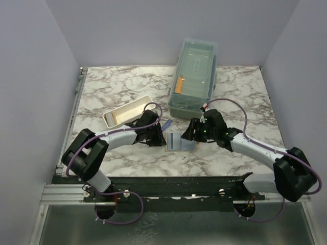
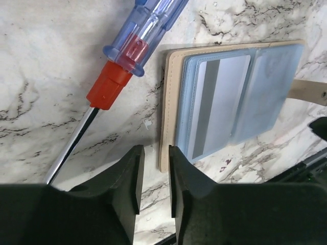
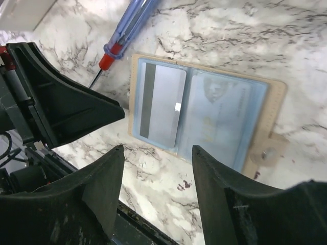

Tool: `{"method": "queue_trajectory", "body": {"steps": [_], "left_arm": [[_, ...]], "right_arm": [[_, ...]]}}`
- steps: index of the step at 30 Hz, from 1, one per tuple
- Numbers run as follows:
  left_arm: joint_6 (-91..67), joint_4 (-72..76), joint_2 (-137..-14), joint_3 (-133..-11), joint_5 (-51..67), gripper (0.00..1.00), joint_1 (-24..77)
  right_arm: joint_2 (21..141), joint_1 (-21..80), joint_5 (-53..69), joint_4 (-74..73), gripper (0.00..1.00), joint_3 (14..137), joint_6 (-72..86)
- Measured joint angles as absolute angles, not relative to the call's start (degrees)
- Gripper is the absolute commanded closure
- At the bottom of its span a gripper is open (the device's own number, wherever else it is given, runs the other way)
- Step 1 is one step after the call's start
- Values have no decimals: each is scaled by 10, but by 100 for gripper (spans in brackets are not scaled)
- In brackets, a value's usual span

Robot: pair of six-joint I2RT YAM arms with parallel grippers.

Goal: Put the credit cards into the card holder
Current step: Insert the credit card into the card holder, then close the card holder at the center of the board.

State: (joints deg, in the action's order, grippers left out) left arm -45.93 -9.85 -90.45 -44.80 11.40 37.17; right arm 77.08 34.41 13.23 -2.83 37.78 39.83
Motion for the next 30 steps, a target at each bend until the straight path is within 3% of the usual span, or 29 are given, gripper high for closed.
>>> {"method": "queue_trajectory", "body": {"steps": [6, 10, 13, 21, 30], "left_arm": [[-473, -106, -886, -448, 129, 47, 363], [-481, -93, -885, -449, 144, 16, 361], [-494, -56, -885, -446, 164, 9, 361], [-512, -5, -917, -446, 183, 9, 360], [-527, 61, -936, -435, 226, 25, 358]], "right_arm": [[708, 338, 69, -85, 38, 357, 399], [722, 330, 27, -127, 38, 349, 398], [735, 328, -2, -148, 37, 349, 396], [746, 325, -21, -133, 37, 338, 390], [781, 320, -8, -48, 63, 324, 389]]}}
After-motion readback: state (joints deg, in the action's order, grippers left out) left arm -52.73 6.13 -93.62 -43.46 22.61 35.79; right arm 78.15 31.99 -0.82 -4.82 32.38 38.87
